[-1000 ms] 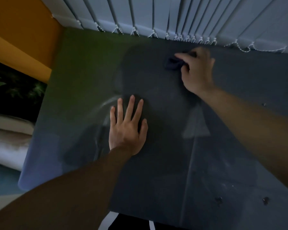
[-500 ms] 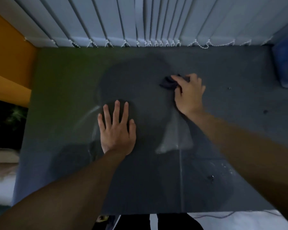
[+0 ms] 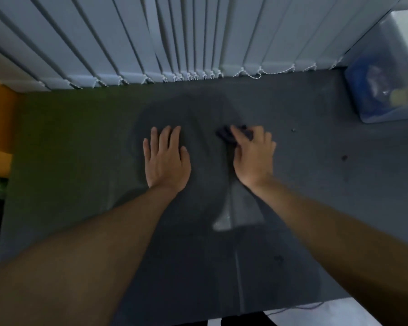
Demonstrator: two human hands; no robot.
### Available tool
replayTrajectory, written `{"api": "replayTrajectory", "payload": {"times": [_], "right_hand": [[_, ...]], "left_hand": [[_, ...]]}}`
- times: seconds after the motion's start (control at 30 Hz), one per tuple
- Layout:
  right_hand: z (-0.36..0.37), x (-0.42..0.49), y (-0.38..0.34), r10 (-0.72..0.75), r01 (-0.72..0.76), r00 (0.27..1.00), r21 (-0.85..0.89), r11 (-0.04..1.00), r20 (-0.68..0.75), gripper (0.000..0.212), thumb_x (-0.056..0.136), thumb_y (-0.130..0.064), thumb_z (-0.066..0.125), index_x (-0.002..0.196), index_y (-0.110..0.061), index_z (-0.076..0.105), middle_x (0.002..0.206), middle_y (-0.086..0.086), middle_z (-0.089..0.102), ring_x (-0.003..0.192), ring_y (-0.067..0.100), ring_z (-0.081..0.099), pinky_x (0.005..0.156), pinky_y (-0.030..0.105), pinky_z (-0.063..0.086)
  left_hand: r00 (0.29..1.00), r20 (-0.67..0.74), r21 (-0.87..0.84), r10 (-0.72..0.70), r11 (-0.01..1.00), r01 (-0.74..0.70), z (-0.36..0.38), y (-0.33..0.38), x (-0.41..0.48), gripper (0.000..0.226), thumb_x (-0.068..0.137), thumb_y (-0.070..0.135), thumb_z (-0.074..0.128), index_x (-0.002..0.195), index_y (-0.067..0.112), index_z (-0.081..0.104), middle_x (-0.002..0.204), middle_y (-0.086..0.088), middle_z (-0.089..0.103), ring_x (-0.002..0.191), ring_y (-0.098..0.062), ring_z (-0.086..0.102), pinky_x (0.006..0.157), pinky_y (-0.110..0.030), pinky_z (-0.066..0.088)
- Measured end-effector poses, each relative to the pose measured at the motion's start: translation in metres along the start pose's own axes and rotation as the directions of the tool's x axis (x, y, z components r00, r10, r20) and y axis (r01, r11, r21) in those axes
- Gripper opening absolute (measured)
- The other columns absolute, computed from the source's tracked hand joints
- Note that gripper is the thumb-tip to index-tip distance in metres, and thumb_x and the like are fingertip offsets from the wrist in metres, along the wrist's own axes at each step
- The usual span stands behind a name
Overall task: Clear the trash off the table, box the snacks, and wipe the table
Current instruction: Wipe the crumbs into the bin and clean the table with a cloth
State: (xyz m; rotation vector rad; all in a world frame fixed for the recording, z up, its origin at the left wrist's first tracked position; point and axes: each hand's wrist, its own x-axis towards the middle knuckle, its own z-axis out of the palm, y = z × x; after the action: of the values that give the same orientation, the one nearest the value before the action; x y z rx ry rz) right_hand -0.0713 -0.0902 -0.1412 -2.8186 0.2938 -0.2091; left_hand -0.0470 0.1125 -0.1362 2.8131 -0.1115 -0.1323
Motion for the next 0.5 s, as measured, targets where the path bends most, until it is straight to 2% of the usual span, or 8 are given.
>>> {"api": "replayTrajectory", "payload": {"times": [0.1, 0.17, 0.2, 0.27, 0.33, 0.37, 0.43, 0.5], "right_hand": [[-0.002, 0.005, 0.018, -0.354, 0.351, 0.934, 0.058, 0.935, 0.046, 0.049, 0.090, -0.017, 0.053, 0.138, -0.028, 0.058, 0.116, 0.012, 0.052, 0.097, 0.035, 0.050, 0.081, 0.044, 0.041], [-0.001, 0.031, 0.034, -0.442, 0.440, 0.896, 0.035, 0.897, 0.051, 0.049, 0.090, -0.017, 0.054, 0.137, -0.029, 0.059, 0.116, 0.013, 0.054, 0.098, 0.035, 0.051, 0.081, 0.041, 0.036], [0.001, 0.049, 0.037, -0.393, 0.393, 0.919, 0.002, 0.920, 0.021, 0.049, 0.090, -0.017, 0.054, 0.136, -0.030, 0.059, 0.116, 0.013, 0.054, 0.099, 0.036, 0.052, 0.081, 0.041, 0.035], [0.005, 0.084, 0.033, -0.119, 0.119, 0.991, -0.004, 0.993, -0.053, 0.048, 0.091, -0.016, 0.050, 0.137, -0.032, 0.058, 0.118, 0.014, 0.052, 0.103, 0.037, 0.050, 0.085, 0.043, 0.036], [0.009, 0.112, 0.019, 0.144, -0.142, 0.988, 0.034, 0.989, -0.051, 0.048, 0.094, -0.016, 0.048, 0.138, -0.032, 0.054, 0.123, 0.012, 0.048, 0.109, 0.035, 0.046, 0.090, 0.043, 0.034], [0.011, 0.119, 0.010, 0.159, -0.158, 0.987, 0.038, 0.987, -0.029, 0.048, 0.093, -0.016, 0.048, 0.138, -0.032, 0.054, 0.125, 0.011, 0.047, 0.111, 0.034, 0.045, 0.091, 0.043, 0.033], [0.016, 0.121, -0.004, -0.036, 0.035, 0.999, 0.056, 0.998, 0.022, 0.048, 0.090, -0.018, 0.048, 0.136, -0.031, 0.056, 0.124, 0.012, 0.048, 0.110, 0.036, 0.046, 0.090, 0.045, 0.036], [0.019, 0.118, -0.005, -0.338, 0.331, 0.938, 0.081, 0.940, 0.077, 0.049, 0.089, -0.021, 0.047, 0.136, -0.029, 0.058, 0.120, 0.011, 0.050, 0.105, 0.035, 0.047, 0.086, 0.045, 0.037]], "left_hand": [[0.998, 0.036, 0.073, -0.054, 0.996, 0.052, 0.014, 0.016, 0.015, 0.059, 0.104, 0.045, 0.024, 0.160, 0.032, 0.011, 0.168, 0.005, 0.010, 0.154, -0.031, -0.005, 0.123, -0.054, -0.002], [0.997, 0.028, 0.156, -0.068, 0.986, 0.063, 0.020, 0.020, 0.016, 0.062, 0.102, 0.052, 0.017, 0.160, 0.033, 0.005, 0.168, 0.006, 0.004, 0.154, -0.033, -0.007, 0.122, -0.057, -0.002], [0.997, 0.033, 0.180, -0.069, 0.982, 0.062, 0.022, 0.021, 0.016, 0.064, 0.101, 0.054, 0.015, 0.160, 0.033, 0.003, 0.168, 0.006, 0.002, 0.154, -0.034, -0.007, 0.122, -0.058, -0.002], [0.996, 0.050, 0.211, -0.070, 0.976, 0.058, 0.023, 0.021, 0.017, 0.066, 0.100, 0.058, 0.012, 0.160, 0.033, -0.001, 0.168, 0.006, -0.003, 0.154, -0.034, -0.009, 0.122, -0.058, -0.002], [0.996, 0.041, 0.226, -0.076, 0.972, 0.065, 0.025, 0.021, 0.017, 0.067, 0.100, 0.059, 0.012, 0.160, 0.033, -0.002, 0.168, 0.007, -0.004, 0.154, -0.033, -0.009, 0.122, -0.058, -0.001], [0.996, 0.033, 0.232, -0.077, 0.970, 0.067, 0.026, 0.021, 0.018, 0.067, 0.100, 0.059, 0.012, 0.160, 0.033, -0.001, 0.168, 0.007, -0.003, 0.154, -0.033, -0.008, 0.122, -0.059, 0.000], [0.996, 0.029, 0.245, -0.080, 0.967, 0.071, 0.026, 0.020, 0.018, 0.067, 0.099, 0.059, 0.014, 0.160, 0.033, 0.000, 0.169, 0.007, 0.000, 0.154, -0.033, -0.006, 0.122, -0.059, 0.002], [0.996, 0.033, 0.253, -0.078, 0.965, 0.067, 0.027, 0.020, 0.018, 0.067, 0.099, 0.059, 0.016, 0.160, 0.033, 0.003, 0.169, 0.007, 0.002, 0.154, -0.033, -0.004, 0.122, -0.059, 0.003]]}}
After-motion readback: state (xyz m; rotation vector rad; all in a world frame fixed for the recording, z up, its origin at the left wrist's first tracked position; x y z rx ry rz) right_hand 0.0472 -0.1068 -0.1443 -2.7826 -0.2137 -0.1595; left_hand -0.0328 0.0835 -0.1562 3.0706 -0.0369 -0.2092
